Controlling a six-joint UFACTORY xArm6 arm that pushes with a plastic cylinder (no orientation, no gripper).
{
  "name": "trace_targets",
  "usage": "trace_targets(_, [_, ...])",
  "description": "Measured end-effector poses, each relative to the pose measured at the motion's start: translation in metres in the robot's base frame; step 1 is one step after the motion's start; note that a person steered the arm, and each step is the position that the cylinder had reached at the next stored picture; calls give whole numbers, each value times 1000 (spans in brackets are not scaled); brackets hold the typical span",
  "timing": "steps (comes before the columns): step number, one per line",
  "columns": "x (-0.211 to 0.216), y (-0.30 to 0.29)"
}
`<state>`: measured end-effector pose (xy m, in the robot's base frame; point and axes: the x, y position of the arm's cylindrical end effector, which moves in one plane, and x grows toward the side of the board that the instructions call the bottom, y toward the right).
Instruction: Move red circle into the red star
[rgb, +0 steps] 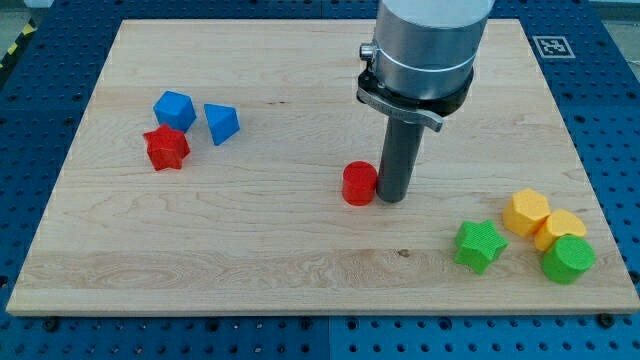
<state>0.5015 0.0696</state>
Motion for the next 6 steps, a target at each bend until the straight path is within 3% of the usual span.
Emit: trace_targets(6, [-5, -40])
